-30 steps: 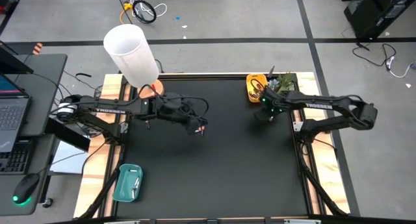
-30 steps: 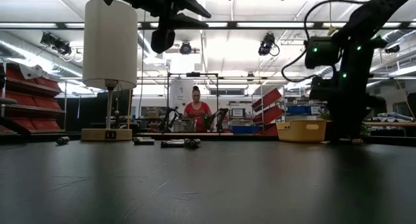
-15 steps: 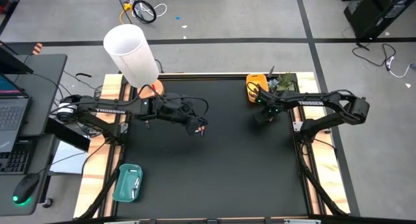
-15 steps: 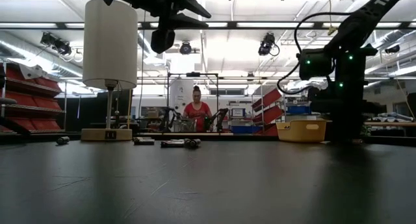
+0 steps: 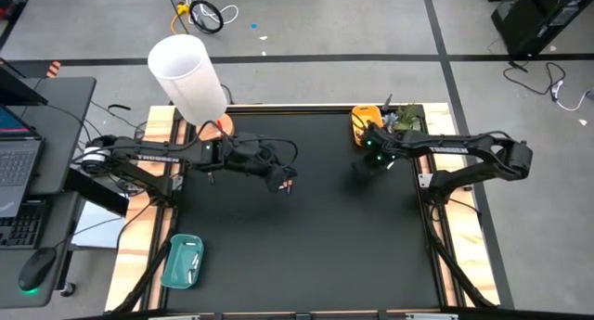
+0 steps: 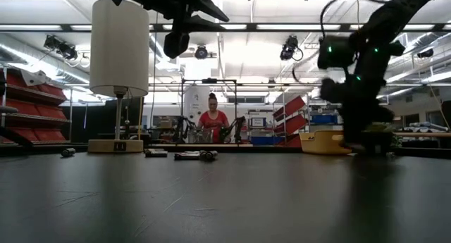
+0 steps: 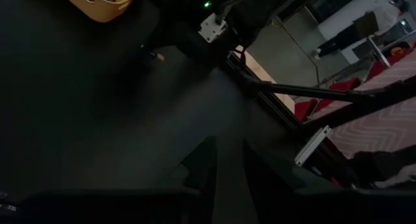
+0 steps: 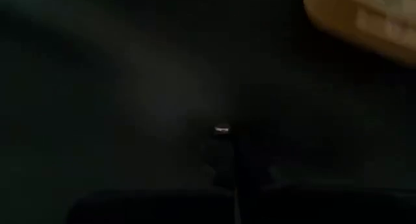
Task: Sort batteries
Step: Put the black battery into the yellow bin
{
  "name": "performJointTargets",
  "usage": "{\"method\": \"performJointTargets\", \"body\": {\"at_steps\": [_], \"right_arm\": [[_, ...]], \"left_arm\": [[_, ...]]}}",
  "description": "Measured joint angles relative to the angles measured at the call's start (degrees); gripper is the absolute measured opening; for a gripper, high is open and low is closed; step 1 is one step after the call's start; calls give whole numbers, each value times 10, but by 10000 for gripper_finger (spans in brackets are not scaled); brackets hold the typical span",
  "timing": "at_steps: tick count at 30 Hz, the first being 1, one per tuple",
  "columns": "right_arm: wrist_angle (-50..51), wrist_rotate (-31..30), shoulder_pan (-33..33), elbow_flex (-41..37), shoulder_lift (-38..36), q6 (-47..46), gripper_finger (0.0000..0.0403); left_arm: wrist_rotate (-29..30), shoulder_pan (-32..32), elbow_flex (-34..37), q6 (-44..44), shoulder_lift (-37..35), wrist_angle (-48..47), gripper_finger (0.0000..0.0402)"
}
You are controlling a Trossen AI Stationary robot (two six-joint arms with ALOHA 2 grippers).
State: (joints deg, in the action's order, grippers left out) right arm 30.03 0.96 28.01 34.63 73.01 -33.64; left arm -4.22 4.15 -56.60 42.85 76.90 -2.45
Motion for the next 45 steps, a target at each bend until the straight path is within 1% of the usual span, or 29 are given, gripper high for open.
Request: {"method": "performJointTargets", "body": {"at_steps": [5,9,13,16,19,22,25,29,33,37,41,45], "right_arm": [[-91,13,-7,1,-32,-61,6],[-97,18,-6,0,-49,-69,4],[-123,56,-9,2,-72,-81,2],[-122,75,-17,1,-75,-47,6],[-120,80,-45,1,-75,0,29],[-121,55,-84,1,-75,66,60],[-150,28,-124,-10,-75,132,92],[-173,-5,-148,-40,-75,141,134],[-203,-25,-161,-80,-71,140,175],[-238,-40,-168,-95,-41,170,212],[-283,-80,-174,-95,4,193,231],[-359,-104,-174,-95,52,188,232]], "left_arm": [[13,4,0,11,9,-1,90],[13,3,0,24,22,0,90],[13,3,1,39,40,-2,91],[17,4,1,39,48,0,91],[18,3,1,31,53,8,100],[18,3,1,11,53,14,119],[17,3,1,12,53,13,142],[17,3,1,22,53,13,162],[17,3,1,27,53,13,165],[17,3,1,28,53,13,165],[17,3,1,28,53,13,165],[17,3,1,28,53,8,165]]}}
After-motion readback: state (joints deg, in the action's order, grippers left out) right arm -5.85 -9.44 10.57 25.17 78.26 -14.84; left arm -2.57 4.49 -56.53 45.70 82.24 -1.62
